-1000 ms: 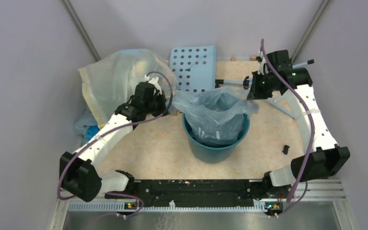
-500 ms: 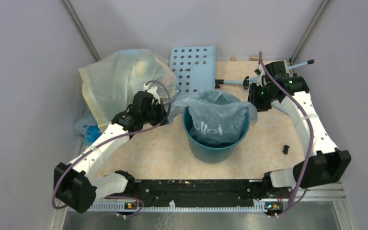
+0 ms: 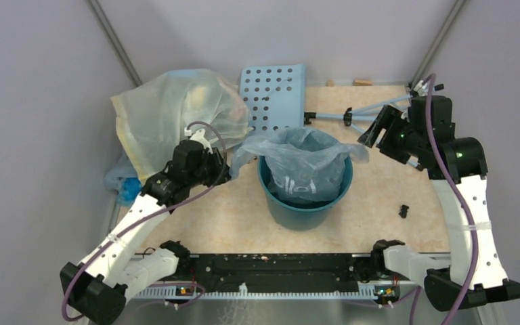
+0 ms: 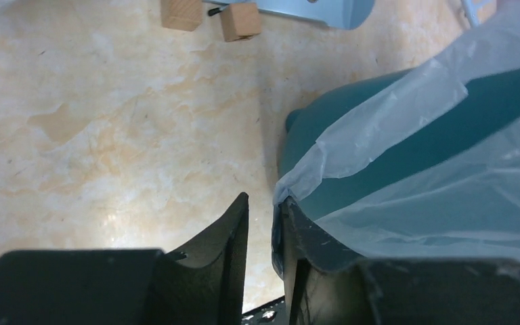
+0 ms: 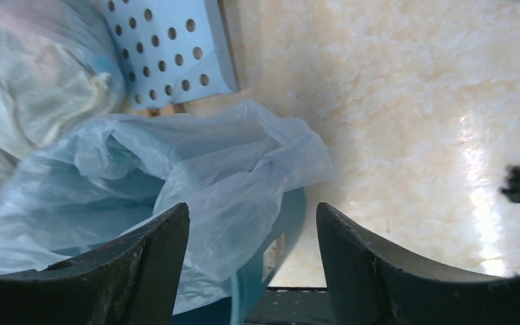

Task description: Put the trash bags into the trash bin

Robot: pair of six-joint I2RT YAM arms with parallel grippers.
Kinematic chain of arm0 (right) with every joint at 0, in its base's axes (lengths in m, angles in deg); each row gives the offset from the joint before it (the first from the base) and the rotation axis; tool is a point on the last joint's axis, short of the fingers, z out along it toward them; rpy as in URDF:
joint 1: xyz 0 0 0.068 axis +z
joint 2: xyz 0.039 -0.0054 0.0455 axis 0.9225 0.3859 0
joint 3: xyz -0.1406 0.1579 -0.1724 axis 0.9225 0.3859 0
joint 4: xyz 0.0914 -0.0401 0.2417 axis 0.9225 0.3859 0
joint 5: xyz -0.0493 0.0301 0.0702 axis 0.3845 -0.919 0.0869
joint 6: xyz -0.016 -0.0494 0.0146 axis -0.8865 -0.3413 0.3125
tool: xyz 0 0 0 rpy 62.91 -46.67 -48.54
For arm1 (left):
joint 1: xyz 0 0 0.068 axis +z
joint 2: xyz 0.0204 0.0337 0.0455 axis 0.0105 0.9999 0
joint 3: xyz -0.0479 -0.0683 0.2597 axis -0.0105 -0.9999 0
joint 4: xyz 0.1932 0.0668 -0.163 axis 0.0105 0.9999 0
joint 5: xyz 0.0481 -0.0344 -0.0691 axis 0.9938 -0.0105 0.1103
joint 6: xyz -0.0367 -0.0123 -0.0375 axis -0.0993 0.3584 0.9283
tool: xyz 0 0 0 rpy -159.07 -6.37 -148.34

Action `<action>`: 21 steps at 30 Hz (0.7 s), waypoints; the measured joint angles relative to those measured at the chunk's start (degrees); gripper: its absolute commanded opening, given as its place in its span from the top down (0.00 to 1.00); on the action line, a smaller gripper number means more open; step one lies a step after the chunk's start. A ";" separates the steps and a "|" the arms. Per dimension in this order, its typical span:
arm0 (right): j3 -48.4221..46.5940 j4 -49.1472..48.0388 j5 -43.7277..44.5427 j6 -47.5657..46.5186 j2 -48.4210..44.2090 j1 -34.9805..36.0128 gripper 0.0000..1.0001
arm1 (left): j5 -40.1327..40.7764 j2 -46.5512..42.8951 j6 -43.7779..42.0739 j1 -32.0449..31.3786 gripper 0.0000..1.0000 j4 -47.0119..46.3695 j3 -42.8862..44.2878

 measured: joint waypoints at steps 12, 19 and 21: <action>-0.02 0.26 -3.15 25.90 -2.91 0.00 0.30 | 14.56 -10.56 19.61 0.00 0.16 18.10 9.64; -0.96 1.86 -3.19 34.14 -1.53 0.00 0.30 | 12.52 -13.31 37.66 0.00 0.16 19.26 13.33; -0.63 0.74 -3.93 35.52 -1.53 0.00 0.31 | 11.04 -14.14 42.58 0.00 0.17 17.14 12.72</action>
